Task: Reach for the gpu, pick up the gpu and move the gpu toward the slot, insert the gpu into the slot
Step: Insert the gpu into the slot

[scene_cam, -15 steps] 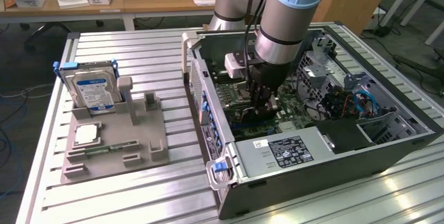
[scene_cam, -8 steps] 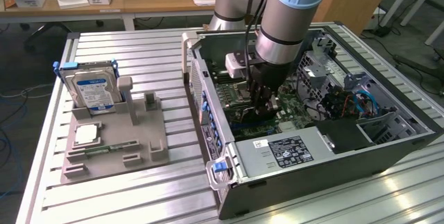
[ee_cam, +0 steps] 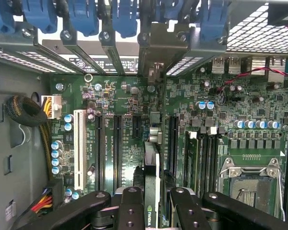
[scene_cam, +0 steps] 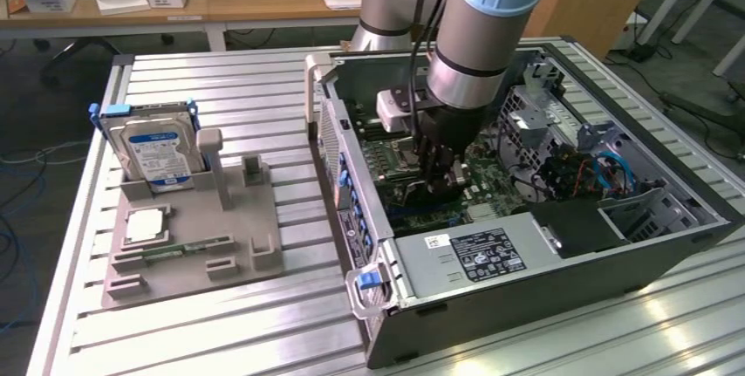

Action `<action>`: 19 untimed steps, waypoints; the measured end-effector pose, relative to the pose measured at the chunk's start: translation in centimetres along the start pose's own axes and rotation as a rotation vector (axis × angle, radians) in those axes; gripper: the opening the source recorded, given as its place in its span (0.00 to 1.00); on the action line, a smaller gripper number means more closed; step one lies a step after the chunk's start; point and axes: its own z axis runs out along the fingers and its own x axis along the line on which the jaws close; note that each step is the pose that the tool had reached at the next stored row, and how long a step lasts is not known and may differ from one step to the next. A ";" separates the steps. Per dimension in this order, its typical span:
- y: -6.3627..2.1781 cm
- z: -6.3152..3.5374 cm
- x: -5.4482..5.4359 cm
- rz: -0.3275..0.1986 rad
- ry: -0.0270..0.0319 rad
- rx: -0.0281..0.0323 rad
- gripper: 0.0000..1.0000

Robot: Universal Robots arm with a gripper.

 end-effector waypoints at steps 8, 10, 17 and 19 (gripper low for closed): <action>0.04 0.30 0.0 0.000 0.0003 -0.0003 0.25; 0.04 0.32 0.0 0.000 -0.0001 -0.0001 0.25; 0.09 0.31 0.0 0.000 0.0000 -0.0001 0.25; 0.10 0.31 0.0 0.000 0.0000 -0.0001 0.25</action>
